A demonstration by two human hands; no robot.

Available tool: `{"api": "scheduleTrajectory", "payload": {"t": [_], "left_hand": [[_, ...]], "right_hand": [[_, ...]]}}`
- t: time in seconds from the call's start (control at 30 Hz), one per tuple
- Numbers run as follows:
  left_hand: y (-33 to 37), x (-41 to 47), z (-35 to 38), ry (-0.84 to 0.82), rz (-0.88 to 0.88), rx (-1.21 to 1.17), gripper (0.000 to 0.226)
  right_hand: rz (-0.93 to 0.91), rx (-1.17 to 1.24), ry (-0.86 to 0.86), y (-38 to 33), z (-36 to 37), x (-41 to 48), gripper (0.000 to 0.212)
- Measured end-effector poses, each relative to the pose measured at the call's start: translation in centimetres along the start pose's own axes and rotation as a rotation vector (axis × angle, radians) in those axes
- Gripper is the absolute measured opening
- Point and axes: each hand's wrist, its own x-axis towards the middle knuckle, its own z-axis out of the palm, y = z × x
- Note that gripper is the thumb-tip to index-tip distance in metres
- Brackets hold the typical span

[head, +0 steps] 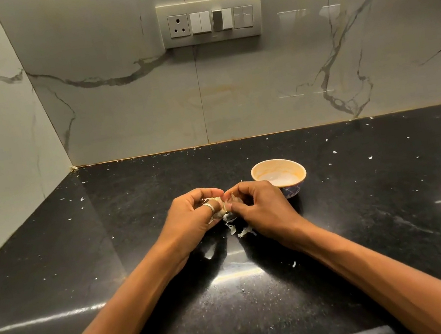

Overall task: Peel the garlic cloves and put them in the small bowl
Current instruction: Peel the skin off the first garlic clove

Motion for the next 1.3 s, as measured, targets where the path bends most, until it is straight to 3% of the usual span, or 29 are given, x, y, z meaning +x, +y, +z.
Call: {"api": "scheduleTrajectory", "payload": {"t": [0.23,0.57,0.9,1.3], "left_hand": [[-0.18,-0.11,-0.21,-0.025,0.058,0.124,0.026],[-0.26,-0.09,-0.32,-0.041,0.130,0.264,0.020],[-0.48,0.10,-0.47,-0.013,0.131,0.261,0.020],[-0.80,0.58,-0.42,0.036,0.114,0.198,0.022]], "right_hand": [[0.064,0.123,0.026,0.21,-0.15,-0.17,0.014],[0.059,0.108,-0.024,0.09,-0.50,-0.28,0.005],[-0.001,0.021,-0.011,0.01,-0.40,-0.26,0.001],[-0.124,-0.151,0.029,-0.21,-0.17,-0.10,0.019]]}}
